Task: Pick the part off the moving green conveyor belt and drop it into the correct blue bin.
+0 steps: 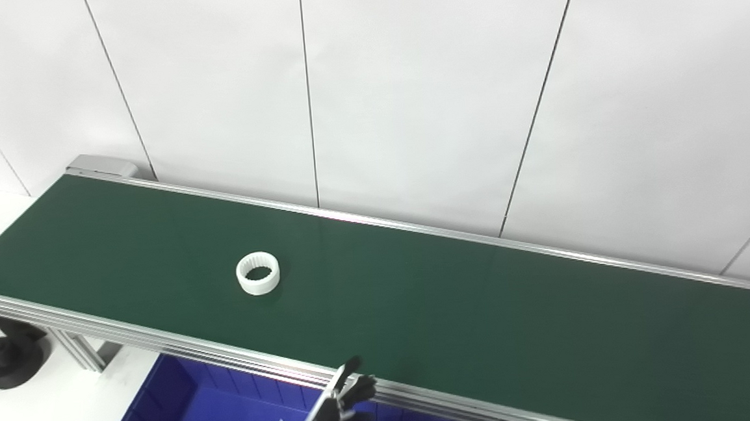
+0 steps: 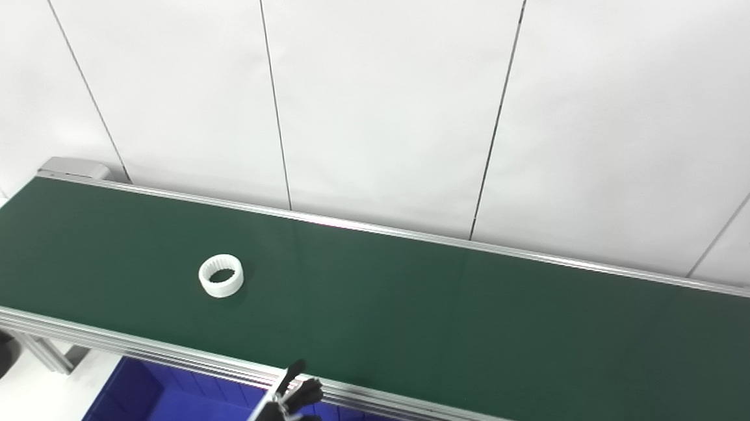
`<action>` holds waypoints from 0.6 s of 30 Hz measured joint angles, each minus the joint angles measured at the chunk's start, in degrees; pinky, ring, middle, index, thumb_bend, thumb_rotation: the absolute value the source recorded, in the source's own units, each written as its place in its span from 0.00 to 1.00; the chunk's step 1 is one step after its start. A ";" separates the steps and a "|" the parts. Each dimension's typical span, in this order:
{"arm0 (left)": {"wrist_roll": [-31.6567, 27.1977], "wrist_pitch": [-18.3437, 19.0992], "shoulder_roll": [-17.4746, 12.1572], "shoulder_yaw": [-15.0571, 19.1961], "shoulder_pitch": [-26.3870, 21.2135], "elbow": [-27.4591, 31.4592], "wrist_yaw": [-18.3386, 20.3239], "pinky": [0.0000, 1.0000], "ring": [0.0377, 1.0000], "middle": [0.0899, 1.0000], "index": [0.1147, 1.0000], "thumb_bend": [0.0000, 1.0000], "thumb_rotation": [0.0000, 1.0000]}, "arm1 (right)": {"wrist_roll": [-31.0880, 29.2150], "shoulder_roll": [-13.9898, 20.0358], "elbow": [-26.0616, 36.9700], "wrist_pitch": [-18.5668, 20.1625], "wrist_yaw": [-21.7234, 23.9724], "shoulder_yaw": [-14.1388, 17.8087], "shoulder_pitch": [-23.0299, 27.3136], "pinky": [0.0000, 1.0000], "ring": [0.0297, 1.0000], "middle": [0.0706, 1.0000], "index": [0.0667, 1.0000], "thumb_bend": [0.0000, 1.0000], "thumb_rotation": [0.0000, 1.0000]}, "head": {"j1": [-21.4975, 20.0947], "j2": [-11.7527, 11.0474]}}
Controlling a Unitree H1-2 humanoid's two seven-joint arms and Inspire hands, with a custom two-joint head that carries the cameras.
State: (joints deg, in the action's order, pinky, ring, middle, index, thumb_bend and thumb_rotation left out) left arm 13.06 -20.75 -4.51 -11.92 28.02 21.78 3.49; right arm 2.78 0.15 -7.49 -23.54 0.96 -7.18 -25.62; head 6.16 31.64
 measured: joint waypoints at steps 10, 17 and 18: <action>8.72 13.88 -14.63 6.36 -20.98 8.29 12.05 0.51 0.63 0.68 0.67 1.00 0.09 | 2.59 -1.01 -0.57 0.00 -1.73 -0.44 0.82 0.93 0.96 1.00 1.00 0.75 1.00 | -0.53 -1.05; 12.96 16.42 -21.55 5.88 -34.12 3.77 18.41 0.54 0.66 0.71 0.70 1.00 0.01 | 2.55 -1.84 -0.86 0.00 -2.22 -0.76 1.94 0.93 0.96 1.00 1.00 0.77 1.00 | -0.70 -0.97; 13.85 15.65 -22.49 5.64 -35.04 1.87 18.71 0.55 0.67 0.71 0.70 1.00 0.02 | 2.54 -1.83 -0.89 0.00 -2.22 -0.81 2.02 0.93 0.97 1.00 1.00 0.76 1.00 | -0.71 -0.97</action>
State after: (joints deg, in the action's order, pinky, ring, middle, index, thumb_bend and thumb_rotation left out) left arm 26.91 -5.10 -27.01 -6.28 -7.02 23.65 22.20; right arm 5.33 -1.67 -8.38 -23.54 -1.26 -8.00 -23.60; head 5.45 30.67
